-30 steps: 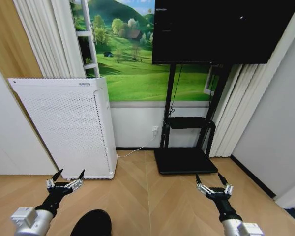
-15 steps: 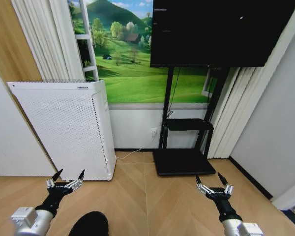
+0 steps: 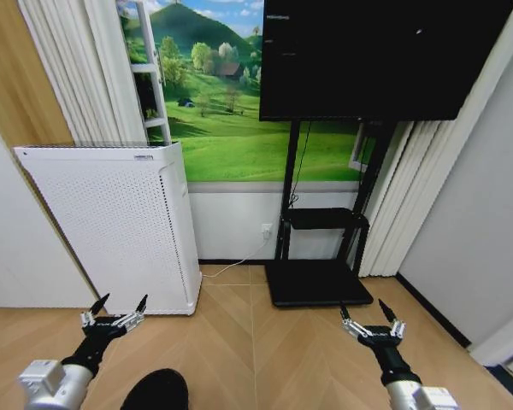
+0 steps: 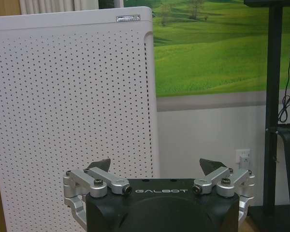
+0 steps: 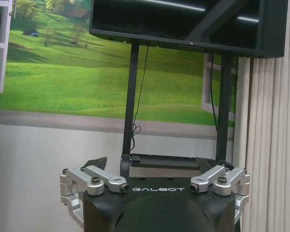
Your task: Pick up the trash bin and place the garbage on the floor into it.
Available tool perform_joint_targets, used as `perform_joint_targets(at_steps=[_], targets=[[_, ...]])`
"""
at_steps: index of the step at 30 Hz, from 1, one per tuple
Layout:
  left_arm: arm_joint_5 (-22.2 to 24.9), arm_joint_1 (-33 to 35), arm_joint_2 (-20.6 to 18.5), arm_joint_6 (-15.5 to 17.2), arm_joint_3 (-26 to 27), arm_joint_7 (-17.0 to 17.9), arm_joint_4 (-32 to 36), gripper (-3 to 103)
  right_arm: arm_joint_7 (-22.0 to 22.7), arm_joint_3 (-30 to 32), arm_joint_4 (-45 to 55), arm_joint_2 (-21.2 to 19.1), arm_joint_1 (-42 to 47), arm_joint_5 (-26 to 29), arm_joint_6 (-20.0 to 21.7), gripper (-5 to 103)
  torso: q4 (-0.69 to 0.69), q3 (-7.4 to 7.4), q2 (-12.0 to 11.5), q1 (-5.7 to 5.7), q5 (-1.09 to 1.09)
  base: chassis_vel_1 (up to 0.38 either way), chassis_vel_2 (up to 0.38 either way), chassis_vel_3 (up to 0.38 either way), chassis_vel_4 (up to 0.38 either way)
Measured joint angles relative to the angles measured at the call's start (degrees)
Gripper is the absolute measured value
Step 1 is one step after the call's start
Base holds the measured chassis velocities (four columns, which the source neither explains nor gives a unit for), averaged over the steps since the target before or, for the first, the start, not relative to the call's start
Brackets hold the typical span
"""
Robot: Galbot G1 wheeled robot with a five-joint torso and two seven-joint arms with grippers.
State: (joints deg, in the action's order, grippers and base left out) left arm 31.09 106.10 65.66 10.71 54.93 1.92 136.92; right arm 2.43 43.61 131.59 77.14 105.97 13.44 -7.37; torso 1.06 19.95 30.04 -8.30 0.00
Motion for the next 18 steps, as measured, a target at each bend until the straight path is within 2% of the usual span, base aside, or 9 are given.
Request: perform_joint_targets(at_steps=[18], targets=[[0.0, 0.0, 0.0, 0.0, 0.0, 0.0, 0.0, 100, 0.0, 0.0, 0.0, 0.0, 0.0, 0.0, 0.0, 100, 0.00, 2.65, 4.4, -1.76, 0.00, 0.000, 0.000, 0.000, 0.000]])
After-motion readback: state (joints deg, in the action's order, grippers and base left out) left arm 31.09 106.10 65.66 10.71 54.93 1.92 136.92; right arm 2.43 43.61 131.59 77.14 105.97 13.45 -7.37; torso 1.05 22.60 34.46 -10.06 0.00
